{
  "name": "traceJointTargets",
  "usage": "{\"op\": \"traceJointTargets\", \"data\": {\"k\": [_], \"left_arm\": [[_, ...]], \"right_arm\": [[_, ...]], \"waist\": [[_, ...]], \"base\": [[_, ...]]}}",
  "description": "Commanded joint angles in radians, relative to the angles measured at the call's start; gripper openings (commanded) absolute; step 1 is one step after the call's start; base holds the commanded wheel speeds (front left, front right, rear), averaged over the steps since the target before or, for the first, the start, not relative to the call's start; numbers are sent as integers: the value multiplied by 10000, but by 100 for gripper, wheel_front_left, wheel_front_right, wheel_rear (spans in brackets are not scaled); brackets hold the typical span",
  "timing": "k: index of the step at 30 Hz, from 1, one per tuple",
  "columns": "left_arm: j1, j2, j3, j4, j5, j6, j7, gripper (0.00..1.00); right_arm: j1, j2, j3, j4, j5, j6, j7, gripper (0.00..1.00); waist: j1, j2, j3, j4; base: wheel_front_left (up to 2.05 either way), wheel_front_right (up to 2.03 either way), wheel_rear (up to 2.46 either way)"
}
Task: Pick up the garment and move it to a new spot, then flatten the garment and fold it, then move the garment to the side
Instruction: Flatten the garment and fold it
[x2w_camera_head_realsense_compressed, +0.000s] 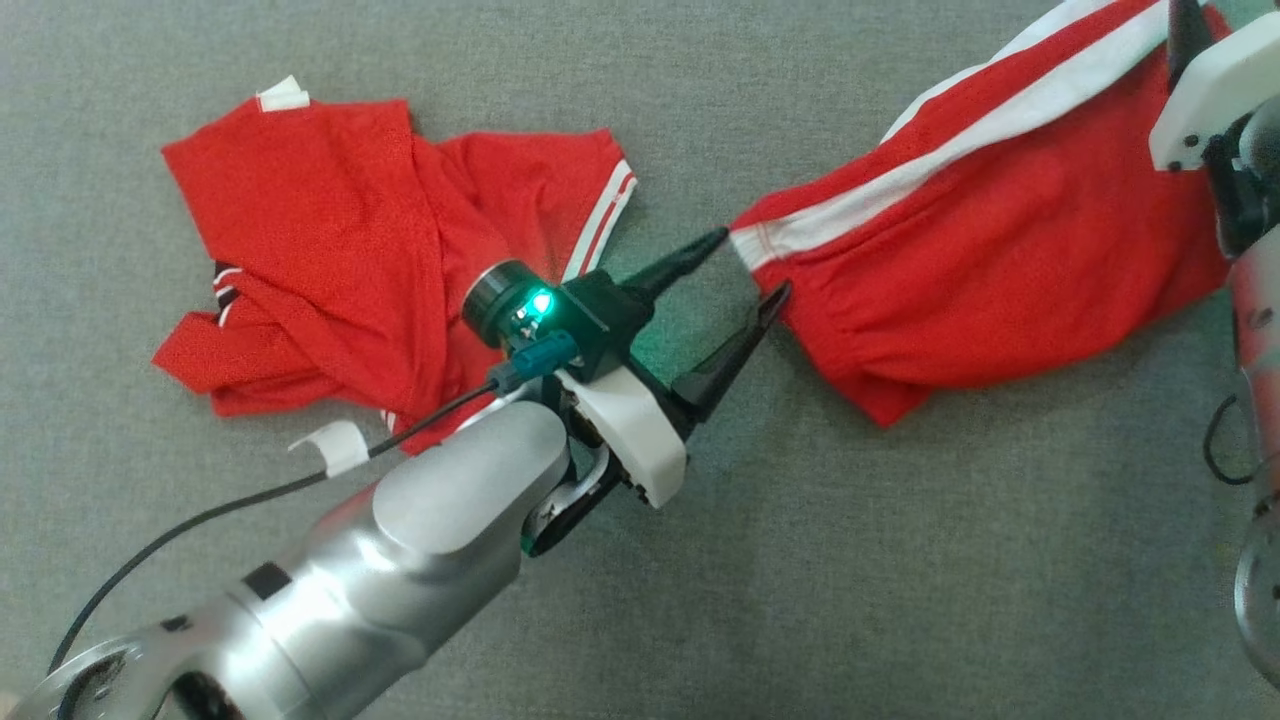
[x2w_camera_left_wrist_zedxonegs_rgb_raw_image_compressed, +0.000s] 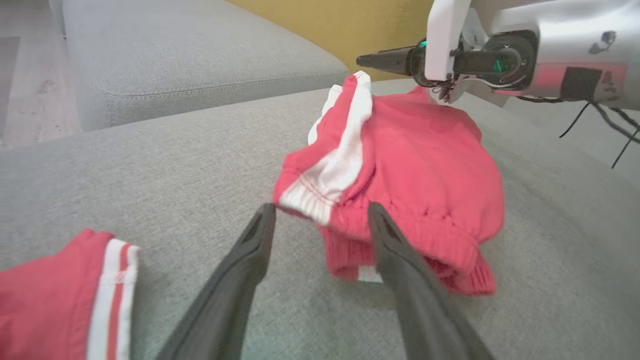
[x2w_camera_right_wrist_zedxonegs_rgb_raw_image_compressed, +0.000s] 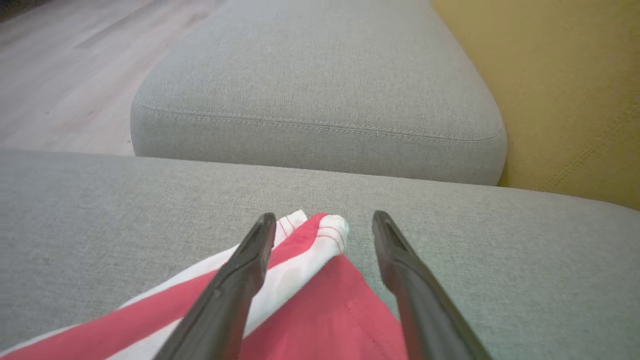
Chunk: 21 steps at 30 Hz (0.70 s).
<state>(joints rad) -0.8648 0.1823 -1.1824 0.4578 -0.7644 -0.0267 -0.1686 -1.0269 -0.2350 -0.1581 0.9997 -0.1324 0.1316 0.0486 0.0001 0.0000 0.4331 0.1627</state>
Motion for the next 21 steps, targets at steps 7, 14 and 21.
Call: {"op": "traceJointTargets", "data": {"k": [7, 14, 21], "left_arm": [[-126, 269, 822, 53, -262, 356, -499, 100], [449, 703, 2112, -277, -500, 1070, -890, 100], [1577, 1127, 3723, -1258, 14, 1618, -927, 100]], "right_arm": [[-417, 146, 484, 289, 1045, -9, -1400, 100], [552, 37, 1588, -430, 2813, -9, -2695, 100], [2448, -382, 2537, -2406, 4115, -9, -2949, 100]], "waist": [[-1, 0, -771, -247], [-1, 0, -1918, -677], [-1, 0, -2693, -990]], "base": [[0, 0, 0], [0, 0, 0], [0, 0, 0]]}}
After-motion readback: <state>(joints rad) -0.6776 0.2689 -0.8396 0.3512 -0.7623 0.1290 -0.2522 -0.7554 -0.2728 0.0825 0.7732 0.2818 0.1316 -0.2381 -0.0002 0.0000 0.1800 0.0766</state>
